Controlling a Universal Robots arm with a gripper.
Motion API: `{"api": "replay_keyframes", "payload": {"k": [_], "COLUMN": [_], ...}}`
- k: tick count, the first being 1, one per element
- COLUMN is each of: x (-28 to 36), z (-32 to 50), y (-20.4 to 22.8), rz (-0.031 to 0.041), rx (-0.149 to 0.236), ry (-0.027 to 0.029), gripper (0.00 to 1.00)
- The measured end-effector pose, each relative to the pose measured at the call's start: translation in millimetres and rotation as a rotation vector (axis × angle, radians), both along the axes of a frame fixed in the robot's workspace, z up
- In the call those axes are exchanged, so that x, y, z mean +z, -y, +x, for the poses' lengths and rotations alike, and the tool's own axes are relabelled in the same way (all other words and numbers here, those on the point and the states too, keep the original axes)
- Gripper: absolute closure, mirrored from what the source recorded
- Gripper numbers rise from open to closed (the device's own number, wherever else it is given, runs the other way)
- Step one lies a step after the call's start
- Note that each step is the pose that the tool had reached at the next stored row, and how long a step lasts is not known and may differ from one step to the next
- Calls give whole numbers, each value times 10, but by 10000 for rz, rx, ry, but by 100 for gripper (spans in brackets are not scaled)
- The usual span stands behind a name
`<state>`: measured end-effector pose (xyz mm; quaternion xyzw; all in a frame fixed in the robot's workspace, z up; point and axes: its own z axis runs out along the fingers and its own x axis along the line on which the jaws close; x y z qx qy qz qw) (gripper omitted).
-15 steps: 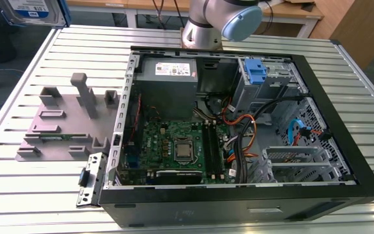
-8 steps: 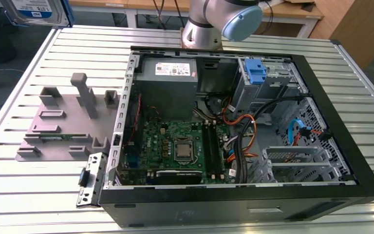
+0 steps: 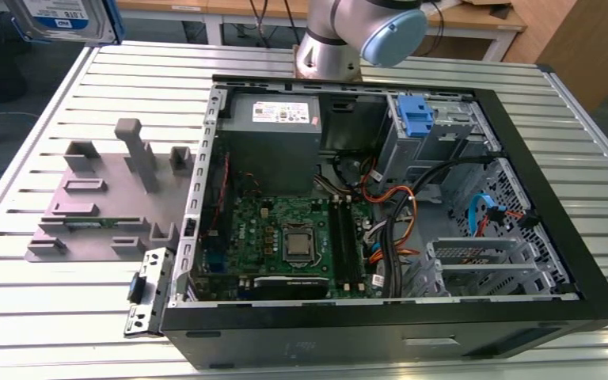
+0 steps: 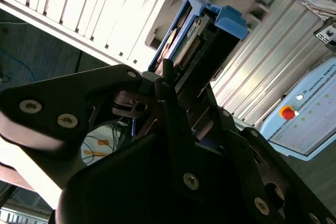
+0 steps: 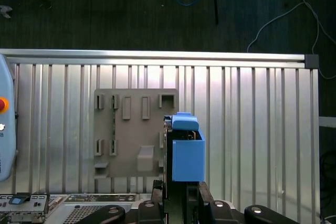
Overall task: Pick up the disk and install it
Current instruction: 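Pick up the disk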
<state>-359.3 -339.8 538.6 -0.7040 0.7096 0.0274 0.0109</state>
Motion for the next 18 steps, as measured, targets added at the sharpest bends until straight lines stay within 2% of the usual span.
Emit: {"api": "replay_keyframes", "payload": {"k": [7,18], "x": [0,-2], "z": [37,160], "y": [0,0], "rz": [0,-1], "rx": [0,1], "ry": [0,0], "gripper": [65,65]}}
